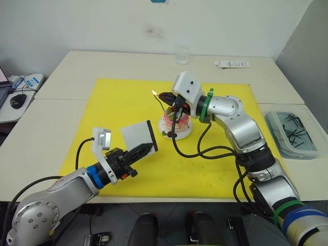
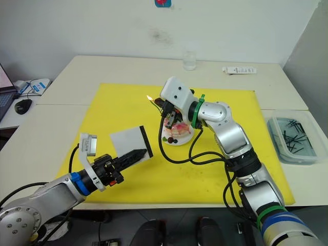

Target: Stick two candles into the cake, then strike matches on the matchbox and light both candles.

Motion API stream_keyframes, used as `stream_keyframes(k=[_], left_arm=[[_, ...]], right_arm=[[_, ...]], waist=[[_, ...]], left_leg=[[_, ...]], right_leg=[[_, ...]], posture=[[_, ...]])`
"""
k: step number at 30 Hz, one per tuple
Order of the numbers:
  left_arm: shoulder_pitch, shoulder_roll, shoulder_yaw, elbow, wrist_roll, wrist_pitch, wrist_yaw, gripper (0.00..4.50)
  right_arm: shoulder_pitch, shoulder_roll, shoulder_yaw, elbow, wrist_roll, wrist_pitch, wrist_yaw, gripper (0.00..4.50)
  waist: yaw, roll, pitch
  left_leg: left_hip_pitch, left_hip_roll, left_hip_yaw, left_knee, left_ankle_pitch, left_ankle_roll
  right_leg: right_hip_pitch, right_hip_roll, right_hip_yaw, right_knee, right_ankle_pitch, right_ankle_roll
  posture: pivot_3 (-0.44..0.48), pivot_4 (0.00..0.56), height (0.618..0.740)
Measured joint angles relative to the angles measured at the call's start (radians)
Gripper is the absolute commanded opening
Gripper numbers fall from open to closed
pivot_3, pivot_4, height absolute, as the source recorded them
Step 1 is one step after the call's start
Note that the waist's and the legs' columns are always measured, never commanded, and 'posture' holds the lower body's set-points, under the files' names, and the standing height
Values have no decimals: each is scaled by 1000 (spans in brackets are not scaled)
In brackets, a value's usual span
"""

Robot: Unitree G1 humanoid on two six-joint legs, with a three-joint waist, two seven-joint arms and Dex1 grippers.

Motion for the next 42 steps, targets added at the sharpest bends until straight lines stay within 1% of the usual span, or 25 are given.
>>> stream_keyframes(k=[14, 24, 28, 32, 37, 39, 42], left_arm=[[1, 5, 0, 0, 1, 1, -22, 0], [-20, 5, -14, 4, 2, 15, -34, 0], [-51, 6, -21, 9, 2, 21, -41, 0], [-71, 12, -53, 12, 4, 40, -57, 0], [-130, 10, -81, 34, 17, 43, -66, 0], [-147, 8, -97, 34, 38, 43, -77, 0], [-172, 8, -136, 29, 110, 43, -112, 0]], right_arm=[[23, -29, -1, -34, 1, 29, -1, 38], [27, -39, -2, -77, 2, 53, -5, 38], [31, -53, -6, -85, 6, 63, -4, 38], [52, -80, -32, -125, 23, 88, 2, 38], [96, -128, -57, -184, 54, 129, 19, 38], [116, -148, -71, -213, 58, 145, 21, 38], [156, -193, -99, -262, 73, 173, 22, 38]], waist=[[0, 0, 0], [0, 0, 0], [1, 0, 0], [1, 0, 0], [1, 0, 0], [1, 0, 0], [1, 0, 0]], left_leg=[[0, 0, 0, 0, 0, 0], [0, 0, 0, 0, 0, 0], [0, 0, 0, 0, 0, 0], [-1, 0, 0, 0, 0, 0], [-1, 0, 0, 0, 0, 0], [-1, 0, 0, 0, 0, 0], [-1, -1, 0, 0, 0, 0]], right_leg=[[0, 0, 0, 0, 0, 0], [0, 0, 0, -1, 0, 0], [0, 0, 0, -1, 0, 0], [0, 0, 0, -1, 0, 0], [0, 0, 0, -1, 0, 0], [0, 0, 0, -1, 0, 1], [0, 0, 0, -1, 0, 1]], posture=[[0, 150, 740], [0, 150, 740], [0, 150, 740], [0, 150, 740], [0, 150, 740], [0, 150, 740], [0, 150, 740]])
